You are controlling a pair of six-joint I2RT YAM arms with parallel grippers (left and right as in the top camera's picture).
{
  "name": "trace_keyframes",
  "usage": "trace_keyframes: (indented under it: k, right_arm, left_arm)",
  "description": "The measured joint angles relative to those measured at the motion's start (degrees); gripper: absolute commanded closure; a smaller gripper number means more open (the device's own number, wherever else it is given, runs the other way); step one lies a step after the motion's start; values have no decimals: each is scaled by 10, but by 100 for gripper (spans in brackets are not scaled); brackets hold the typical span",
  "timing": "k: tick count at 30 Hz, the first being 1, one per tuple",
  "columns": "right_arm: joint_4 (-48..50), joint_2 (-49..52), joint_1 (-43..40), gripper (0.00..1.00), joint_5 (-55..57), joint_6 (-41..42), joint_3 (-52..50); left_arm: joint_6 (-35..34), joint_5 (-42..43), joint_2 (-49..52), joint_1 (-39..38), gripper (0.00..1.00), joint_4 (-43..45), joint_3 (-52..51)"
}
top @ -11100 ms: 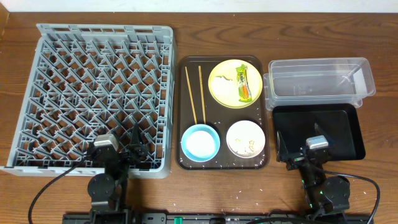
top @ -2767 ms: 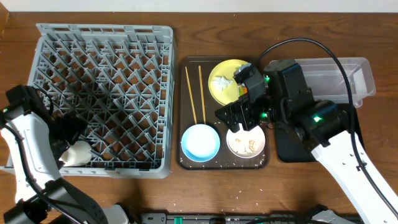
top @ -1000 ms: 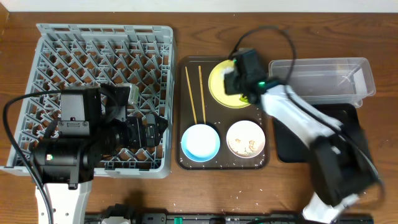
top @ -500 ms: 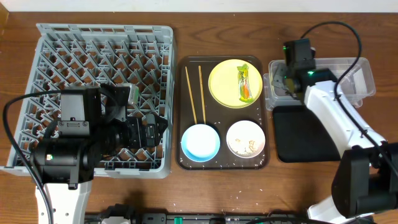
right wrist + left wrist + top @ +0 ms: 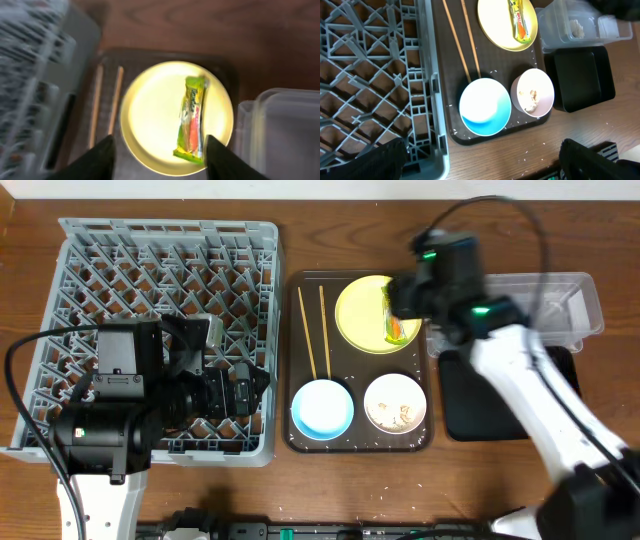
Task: Sort waste into correct bins and load items into the dishwasher
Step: 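Drop the tissue into the clear plastic bin with the right gripper, then grasp the green snack wrapper and drop it into the clear bin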
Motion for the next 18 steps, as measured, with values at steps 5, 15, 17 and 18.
trace_keyframes:
  k: [5, 15, 17, 18]
  right_arm:
    - [46, 126, 39, 35, 107, 4, -4]
    - [112, 234, 24, 99, 121, 20, -13]
    - [105, 231, 24, 99, 105, 22, -13]
    - [97, 227, 23, 99, 95, 22, -12]
  left_arm:
    - [0, 0, 0, 0, 2, 0, 0]
    - [0, 0, 0, 0, 2, 0, 0]
    - [0, 0, 0, 0, 2, 0, 0]
    - [0, 0, 0, 0, 2, 0, 0]
